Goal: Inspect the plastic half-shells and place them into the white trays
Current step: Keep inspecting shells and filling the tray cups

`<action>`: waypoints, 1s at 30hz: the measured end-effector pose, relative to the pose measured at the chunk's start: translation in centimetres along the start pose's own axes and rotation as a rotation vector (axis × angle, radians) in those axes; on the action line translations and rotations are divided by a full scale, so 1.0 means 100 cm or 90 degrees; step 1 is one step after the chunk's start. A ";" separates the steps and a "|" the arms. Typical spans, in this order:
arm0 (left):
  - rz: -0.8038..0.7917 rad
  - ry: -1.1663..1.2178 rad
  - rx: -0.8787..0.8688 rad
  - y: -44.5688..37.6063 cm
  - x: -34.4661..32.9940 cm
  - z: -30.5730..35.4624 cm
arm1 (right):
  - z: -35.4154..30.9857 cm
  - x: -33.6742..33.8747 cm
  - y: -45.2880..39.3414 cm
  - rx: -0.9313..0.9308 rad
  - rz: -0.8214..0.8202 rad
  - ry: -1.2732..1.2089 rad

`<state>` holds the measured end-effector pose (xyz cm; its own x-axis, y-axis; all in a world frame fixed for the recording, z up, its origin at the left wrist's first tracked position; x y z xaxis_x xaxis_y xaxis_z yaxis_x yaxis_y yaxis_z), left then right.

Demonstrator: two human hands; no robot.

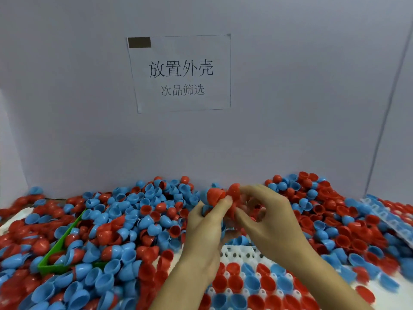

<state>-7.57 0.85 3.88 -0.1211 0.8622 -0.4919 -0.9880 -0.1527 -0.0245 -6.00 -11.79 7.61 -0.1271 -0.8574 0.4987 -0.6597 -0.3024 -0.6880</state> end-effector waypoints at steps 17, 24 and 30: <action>0.031 -0.206 -0.114 -0.023 0.046 0.030 | 0.141 0.070 0.014 -0.246 -0.348 0.402; 0.029 -0.202 -0.085 -0.022 0.045 0.030 | 0.162 0.052 0.028 -0.260 -0.488 0.531; 0.030 -0.192 -0.078 -0.021 0.043 0.027 | 0.165 0.047 0.023 -0.247 -0.559 0.524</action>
<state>-6.23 6.20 4.13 -0.2074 0.9542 -0.2157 -0.9639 -0.2370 -0.1216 4.10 -23.37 -0.39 0.1320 0.1232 0.9836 -0.9110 -0.3761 0.1694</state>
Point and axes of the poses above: each hand's wrist, its own y-axis away from the middle knuckle, its own x-axis out of the back of the hand, z = x × y, the point moved 3 cm from there along -y, towards the middle knuckle, and after that the axes turned 3 degrees about x, right-handed, at the moved point
